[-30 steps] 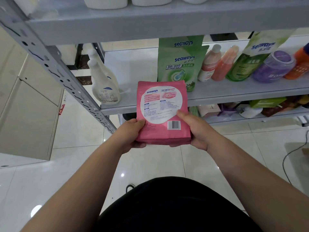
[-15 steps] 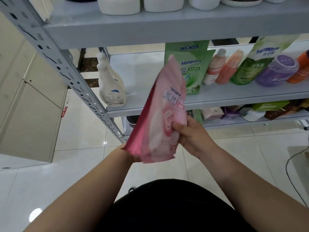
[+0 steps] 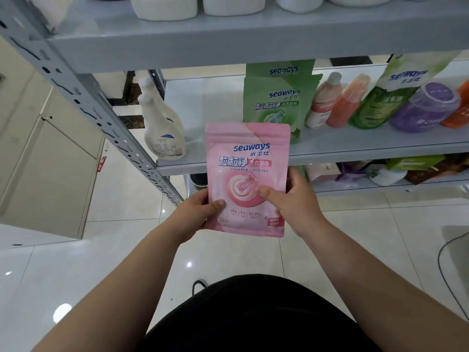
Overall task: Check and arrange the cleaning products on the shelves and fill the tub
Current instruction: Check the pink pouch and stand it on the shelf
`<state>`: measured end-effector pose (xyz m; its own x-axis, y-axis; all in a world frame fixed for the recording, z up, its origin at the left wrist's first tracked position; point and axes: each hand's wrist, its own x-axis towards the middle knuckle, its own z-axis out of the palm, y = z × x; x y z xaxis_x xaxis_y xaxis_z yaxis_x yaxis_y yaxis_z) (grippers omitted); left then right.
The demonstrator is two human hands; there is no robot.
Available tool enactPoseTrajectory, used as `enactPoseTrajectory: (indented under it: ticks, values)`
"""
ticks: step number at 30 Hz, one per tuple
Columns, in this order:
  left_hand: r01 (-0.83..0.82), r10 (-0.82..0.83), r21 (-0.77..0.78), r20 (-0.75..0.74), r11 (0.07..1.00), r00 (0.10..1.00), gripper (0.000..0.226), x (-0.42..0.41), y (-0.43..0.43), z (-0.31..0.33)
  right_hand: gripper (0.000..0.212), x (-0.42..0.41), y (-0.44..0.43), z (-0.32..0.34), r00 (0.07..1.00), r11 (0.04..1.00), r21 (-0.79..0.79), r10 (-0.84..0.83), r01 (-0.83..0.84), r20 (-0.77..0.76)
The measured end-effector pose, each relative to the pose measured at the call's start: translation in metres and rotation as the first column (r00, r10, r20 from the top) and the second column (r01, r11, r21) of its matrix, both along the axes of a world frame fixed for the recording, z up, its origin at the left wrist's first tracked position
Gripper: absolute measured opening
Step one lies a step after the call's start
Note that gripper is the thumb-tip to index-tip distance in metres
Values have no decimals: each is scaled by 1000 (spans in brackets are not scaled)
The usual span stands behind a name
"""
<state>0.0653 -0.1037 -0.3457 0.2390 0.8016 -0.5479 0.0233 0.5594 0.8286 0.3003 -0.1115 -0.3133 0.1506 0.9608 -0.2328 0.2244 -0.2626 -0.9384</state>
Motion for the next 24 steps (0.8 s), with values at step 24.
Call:
enactPoseTrajectory:
  ticks: [24]
  values:
    - [-441, 551, 359, -306, 822, 777, 28, 59, -1, -12, 18, 30, 54, 1, 915, 937, -116, 347, -329, 204]
